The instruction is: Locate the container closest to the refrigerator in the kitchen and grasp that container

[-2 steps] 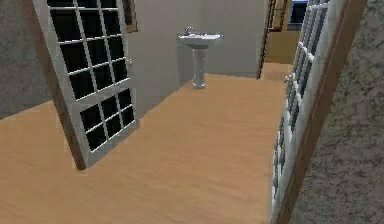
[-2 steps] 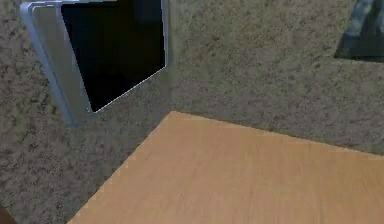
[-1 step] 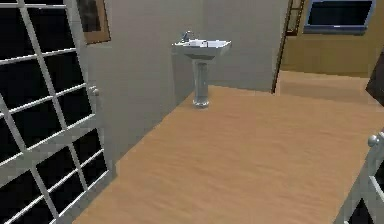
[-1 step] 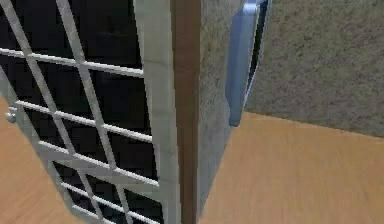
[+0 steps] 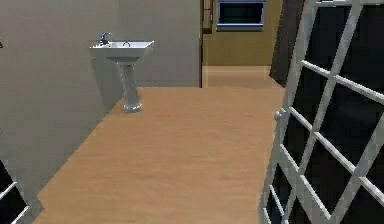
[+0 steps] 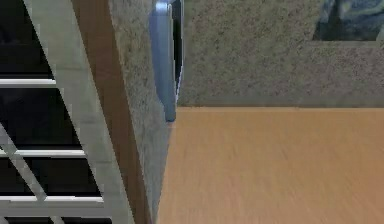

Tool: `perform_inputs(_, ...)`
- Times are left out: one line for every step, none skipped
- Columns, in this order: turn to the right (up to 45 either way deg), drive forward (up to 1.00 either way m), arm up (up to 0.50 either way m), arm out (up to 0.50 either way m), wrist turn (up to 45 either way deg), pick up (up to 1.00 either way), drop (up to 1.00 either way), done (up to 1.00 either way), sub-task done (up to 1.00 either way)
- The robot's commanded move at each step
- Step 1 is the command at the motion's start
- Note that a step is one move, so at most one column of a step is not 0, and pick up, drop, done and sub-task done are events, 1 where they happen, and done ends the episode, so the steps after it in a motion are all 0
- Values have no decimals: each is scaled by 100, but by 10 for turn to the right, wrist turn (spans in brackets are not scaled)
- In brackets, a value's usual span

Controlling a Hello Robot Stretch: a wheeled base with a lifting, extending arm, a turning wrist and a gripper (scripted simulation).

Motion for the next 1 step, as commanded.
perform_inputs(0,100,0,0,0,0,0,0,0)
